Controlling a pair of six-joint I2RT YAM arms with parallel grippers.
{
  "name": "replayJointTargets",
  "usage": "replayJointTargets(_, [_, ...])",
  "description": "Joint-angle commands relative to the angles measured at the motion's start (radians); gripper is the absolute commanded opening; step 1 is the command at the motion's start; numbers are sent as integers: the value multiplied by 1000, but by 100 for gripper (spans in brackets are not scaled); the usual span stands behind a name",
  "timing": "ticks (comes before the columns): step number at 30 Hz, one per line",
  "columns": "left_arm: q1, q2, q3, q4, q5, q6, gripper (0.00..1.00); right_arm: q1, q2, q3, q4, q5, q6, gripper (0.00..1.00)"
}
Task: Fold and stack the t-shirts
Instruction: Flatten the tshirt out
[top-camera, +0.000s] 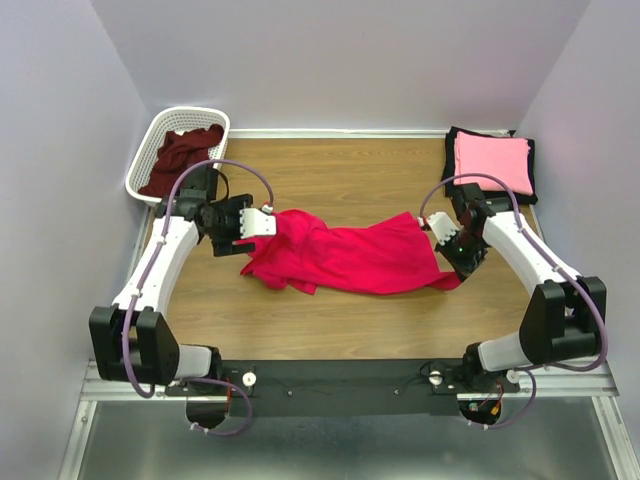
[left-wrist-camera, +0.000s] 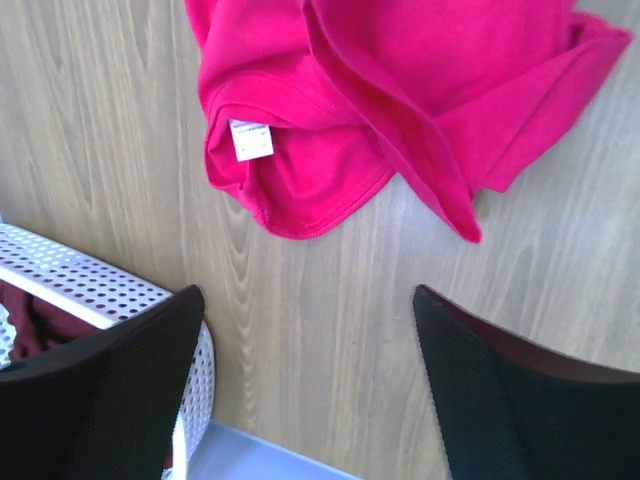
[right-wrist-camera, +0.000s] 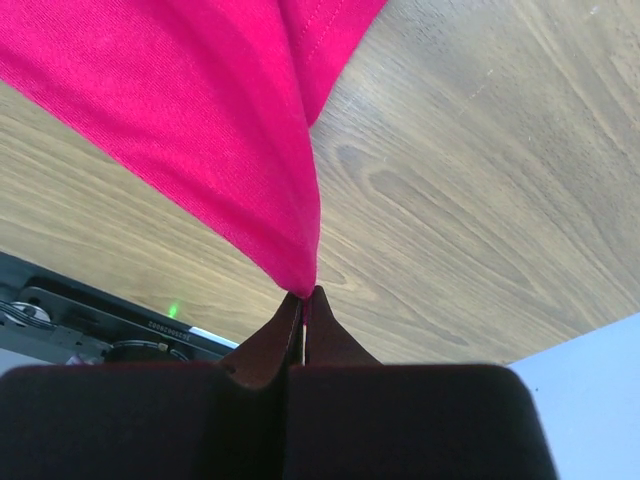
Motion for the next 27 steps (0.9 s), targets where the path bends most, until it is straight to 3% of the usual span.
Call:
replayJointTargets(1, [2, -30, -76, -76, 52, -19, 79, -6, 30, 31, -27, -44, -4, 1])
replayJointTargets(3, [5, 13, -105, -38, 35, -151, 60, -6, 39, 34, -25, -54, 2, 0])
replayJointTargets(4, [28, 30, -128, -52, 45, -206, 59, -6, 48, 38, -27, -62, 7, 0])
replayJointTargets(5, [37, 41, -140, -41, 47, -248, 59, -7, 50, 39, -27, -64, 7, 1])
replayJointTargets(9, [54, 26, -205, 31, 16, -339, 77, -6, 55, 47, -28, -51, 2, 0])
replayJointTargets(11, [54, -6, -259, 104, -24, -361, 77, -6, 56, 50, -27, -47, -1, 1])
replayJointTargets(19, [51, 27, -358, 252, -47, -386, 76, -6, 87, 59, -25, -64, 12, 1])
replayJointTargets(27, [51, 109, -342, 332, -2, -423, 65, -6, 88, 68, -30, -51, 15, 1])
